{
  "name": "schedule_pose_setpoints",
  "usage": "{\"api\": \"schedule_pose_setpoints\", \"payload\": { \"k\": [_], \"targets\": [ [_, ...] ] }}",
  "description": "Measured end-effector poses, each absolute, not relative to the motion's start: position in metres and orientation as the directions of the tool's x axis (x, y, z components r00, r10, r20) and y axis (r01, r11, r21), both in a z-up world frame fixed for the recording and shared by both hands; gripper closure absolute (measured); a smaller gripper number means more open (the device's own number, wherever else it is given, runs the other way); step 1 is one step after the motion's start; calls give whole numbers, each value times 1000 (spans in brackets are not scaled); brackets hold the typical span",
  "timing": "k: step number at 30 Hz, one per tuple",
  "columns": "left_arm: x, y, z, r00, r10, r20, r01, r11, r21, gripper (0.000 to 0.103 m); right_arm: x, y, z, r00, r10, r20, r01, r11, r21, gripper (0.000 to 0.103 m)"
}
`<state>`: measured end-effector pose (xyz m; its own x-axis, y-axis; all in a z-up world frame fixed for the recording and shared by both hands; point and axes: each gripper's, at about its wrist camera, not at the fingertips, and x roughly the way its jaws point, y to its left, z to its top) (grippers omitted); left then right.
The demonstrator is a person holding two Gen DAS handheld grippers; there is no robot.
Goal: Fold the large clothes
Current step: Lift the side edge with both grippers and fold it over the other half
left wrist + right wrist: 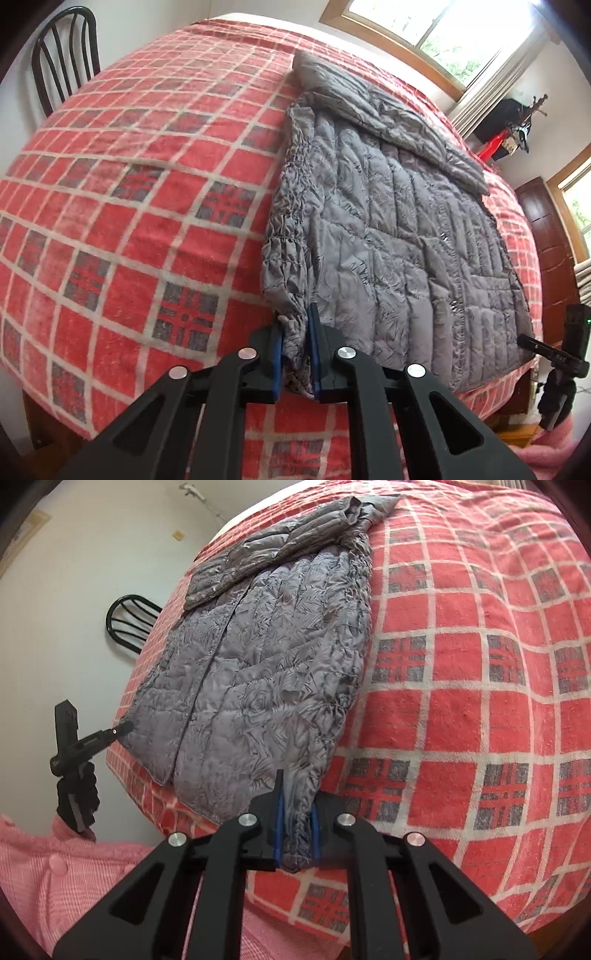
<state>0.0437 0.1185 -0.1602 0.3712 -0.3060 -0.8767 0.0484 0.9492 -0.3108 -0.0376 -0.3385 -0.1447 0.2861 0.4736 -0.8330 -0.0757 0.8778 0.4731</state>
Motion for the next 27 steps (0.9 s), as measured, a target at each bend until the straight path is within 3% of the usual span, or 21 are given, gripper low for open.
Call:
{"api": "schedule_pose_setpoints", "payload": {
  "k": [7, 11, 18, 27],
  "targets": [
    [56, 115, -180, 326, -270, -906, 32, 961, -275, 92, -25, -348, -172, 234, 483, -844, 5, 867, 498, 93],
    [56, 121, -159, 346, -325, -880, 24, 941, -338, 92, -26, -363, -160, 273, 575, -771, 38, 795, 606, 94],
    [69, 117, -98, 439, -418, -795, 83, 900, -427, 93, -14, -379, -100, 401, 697, -595, -13, 654, 757, 94],
    [143, 111, -23, 546, -503, -670, 172, 850, -498, 93, 55, -405, -19, 483, 708, -515, -108, 632, 767, 95]
  ]
}}
